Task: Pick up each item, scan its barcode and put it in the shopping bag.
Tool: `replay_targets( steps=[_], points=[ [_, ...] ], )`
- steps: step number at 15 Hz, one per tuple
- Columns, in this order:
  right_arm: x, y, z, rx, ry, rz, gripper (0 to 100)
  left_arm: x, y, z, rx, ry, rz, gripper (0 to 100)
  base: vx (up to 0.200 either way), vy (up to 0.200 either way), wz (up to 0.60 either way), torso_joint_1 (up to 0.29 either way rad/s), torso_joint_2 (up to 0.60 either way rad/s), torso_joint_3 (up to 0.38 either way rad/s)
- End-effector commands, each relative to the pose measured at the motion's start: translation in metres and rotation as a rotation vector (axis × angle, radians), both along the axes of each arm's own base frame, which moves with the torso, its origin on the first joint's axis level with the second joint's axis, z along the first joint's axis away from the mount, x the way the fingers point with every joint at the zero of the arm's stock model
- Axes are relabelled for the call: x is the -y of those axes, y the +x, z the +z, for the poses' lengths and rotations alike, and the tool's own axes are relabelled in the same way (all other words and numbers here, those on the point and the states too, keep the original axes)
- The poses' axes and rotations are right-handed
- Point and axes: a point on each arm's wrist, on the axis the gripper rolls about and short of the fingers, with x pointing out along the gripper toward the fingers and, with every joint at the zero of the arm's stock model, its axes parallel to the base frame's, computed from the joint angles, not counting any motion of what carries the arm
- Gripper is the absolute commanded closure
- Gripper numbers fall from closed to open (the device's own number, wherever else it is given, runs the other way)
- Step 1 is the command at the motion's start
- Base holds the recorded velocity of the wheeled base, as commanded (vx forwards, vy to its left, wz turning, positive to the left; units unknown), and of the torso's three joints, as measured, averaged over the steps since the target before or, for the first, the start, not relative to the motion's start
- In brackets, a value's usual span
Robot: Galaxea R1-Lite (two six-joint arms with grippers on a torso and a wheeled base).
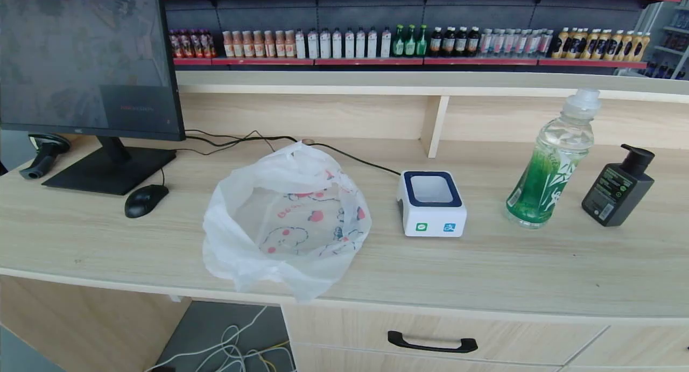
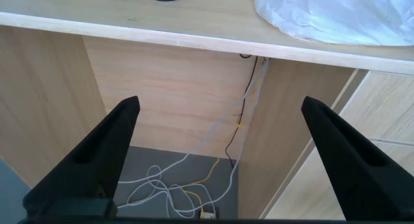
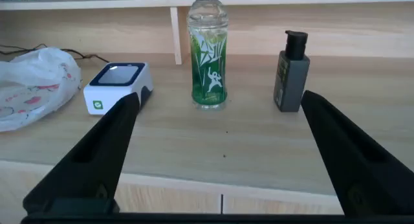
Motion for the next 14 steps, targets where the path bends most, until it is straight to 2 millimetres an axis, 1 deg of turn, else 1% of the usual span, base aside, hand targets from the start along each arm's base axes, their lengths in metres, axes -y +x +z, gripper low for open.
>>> replay_targets(
  steps=[1, 3, 4, 5, 7, 10, 14],
  points=[
    [-0.008, 0.090, -0.001, -0.058, 0.011, 0.059, 0, 0.000, 0.000, 0.000, 0.001, -0.001, 0.000, 0, 0.000, 0.000, 0.00, 0.000, 0.00, 0.000],
    [-0.015, 0.111, 0.004, -0.021, 0.005, 0.098, 0, 0.000, 0.000, 0.000, 0.001, -0.002, 0.000, 0, 0.000, 0.000, 0.00, 0.000, 0.00, 0.000],
    [-0.018, 0.122, 0.013, 0.008, -0.003, 0.106, 0, 0.000, 0.000, 0.000, 0.001, -0.001, 0.000, 0, 0.000, 0.000, 0.00, 0.000, 0.00, 0.000],
    [-0.022, 0.129, 0.012, -0.004, -0.009, 0.124, 0, 0.000, 0.000, 0.000, 0.001, -0.001, 0.000, 0, 0.000, 0.000, 0.00, 0.000, 0.00, 0.000],
    [-0.029, 0.137, 0.006, -0.042, -0.015, 0.159, 0, 0.000, 0.000, 0.000, 0.001, -0.001, 0.000, 0, 0.000, 0.000, 0.00, 0.000, 0.00, 0.000],
    [-0.033, 0.141, -0.003, -0.089, -0.017, 0.177, 0, 0.000, 0.000, 0.000, 0.001, -0.004, 0.000, 0, 0.000, 0.000, 0.00, 0.000, 0.00, 0.000],
    [-0.038, 0.160, -0.002, -0.091, -0.019, 0.183, 0, 0.000, 0.000, 0.000, 0.001, 0.001, 0.000, 0, 0.000, 0.000, 0.00, 0.000, 0.00, 0.000]
  ],
)
